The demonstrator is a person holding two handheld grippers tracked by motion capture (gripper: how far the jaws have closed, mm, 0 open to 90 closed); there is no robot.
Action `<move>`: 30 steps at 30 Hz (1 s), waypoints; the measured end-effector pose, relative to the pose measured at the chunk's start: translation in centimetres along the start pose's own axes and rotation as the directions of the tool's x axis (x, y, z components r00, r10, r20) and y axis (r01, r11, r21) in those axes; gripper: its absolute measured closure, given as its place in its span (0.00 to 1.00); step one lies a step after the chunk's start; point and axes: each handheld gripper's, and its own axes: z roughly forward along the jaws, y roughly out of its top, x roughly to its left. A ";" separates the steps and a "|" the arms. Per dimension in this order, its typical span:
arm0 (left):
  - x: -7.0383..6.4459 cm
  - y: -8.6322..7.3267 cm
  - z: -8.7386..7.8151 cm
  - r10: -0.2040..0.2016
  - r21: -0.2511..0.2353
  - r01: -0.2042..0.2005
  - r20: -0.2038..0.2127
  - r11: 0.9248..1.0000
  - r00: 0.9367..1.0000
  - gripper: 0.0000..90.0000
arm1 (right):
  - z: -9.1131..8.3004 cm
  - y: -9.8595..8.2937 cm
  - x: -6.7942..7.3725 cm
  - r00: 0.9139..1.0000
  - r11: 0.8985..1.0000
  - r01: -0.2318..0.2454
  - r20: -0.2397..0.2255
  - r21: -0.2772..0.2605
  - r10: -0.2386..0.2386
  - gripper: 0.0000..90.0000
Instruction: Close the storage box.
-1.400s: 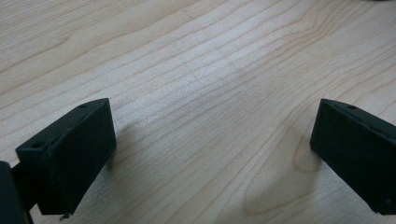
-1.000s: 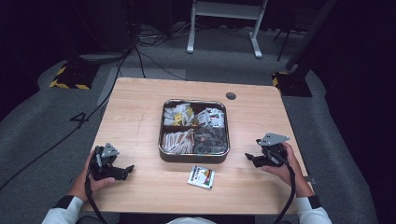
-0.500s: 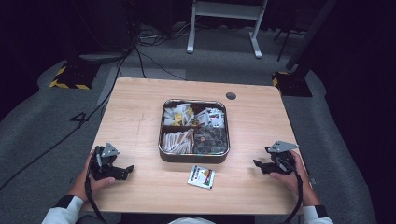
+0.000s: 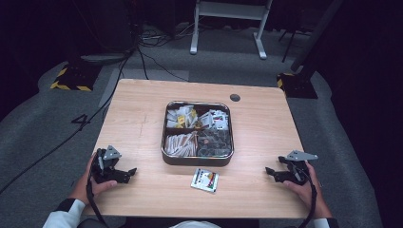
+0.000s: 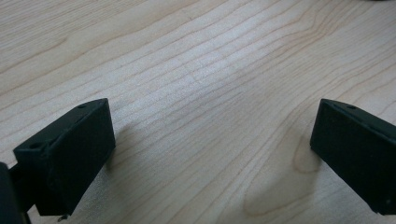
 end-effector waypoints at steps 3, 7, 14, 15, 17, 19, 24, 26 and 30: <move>0.0 0.0 0.0 0.001 0.000 -0.001 0.000 1.000 1.000 0.00 | -0.1 -0.3 -0.1 1.000 1.000 -0.013 0.015 -0.016 0.013 0.23; 0.0 0.0 0.0 0.000 0.001 0.000 0.001 1.000 1.000 0.00 | -0.1 -0.3 -0.1 1.000 1.000 -0.017 0.022 -0.017 0.018 0.22; -0.1 -0.1 -0.1 0.000 0.000 0.000 -0.004 1.000 1.000 0.01 | 0.1 -0.1 -0.1 0.999 0.999 -0.029 0.035 -0.016 0.029 0.22; -0.1 -0.1 -0.1 -0.001 -0.001 0.001 -0.005 1.000 1.000 0.01 | 0.2 -0.1 -0.1 0.999 0.999 -0.030 0.037 -0.016 0.031 0.22; -0.1 -0.1 -0.1 0.001 -0.001 -0.001 -0.004 1.000 1.000 0.01 | 0.2 0.0 -0.1 0.998 0.999 -0.036 0.041 -0.016 0.036 0.22; 0.0 -0.1 -0.1 0.002 0.000 -0.002 -0.002 1.000 1.000 0.00 | 0.2 0.0 -0.1 0.998 0.999 -0.038 0.042 -0.016 0.039 0.22; 0.0 -0.1 -0.1 0.003 0.000 -0.003 0.001 1.000 1.000 0.00 | 0.2 0.0 -0.1 0.998 0.999 -0.039 0.042 -0.017 0.040 0.22; 0.0 -0.1 -0.1 0.003 0.000 -0.003 0.002 1.000 1.000 0.00 | 0.2 0.0 -0.1 0.998 0.999 -0.038 0.042 -0.017 0.039 0.22; 0.0 0.0 0.0 0.004 0.001 -0.004 0.004 1.000 1.000 0.00 | 0.2 0.0 -0.2 0.998 0.999 -0.036 0.041 -0.017 0.036 0.22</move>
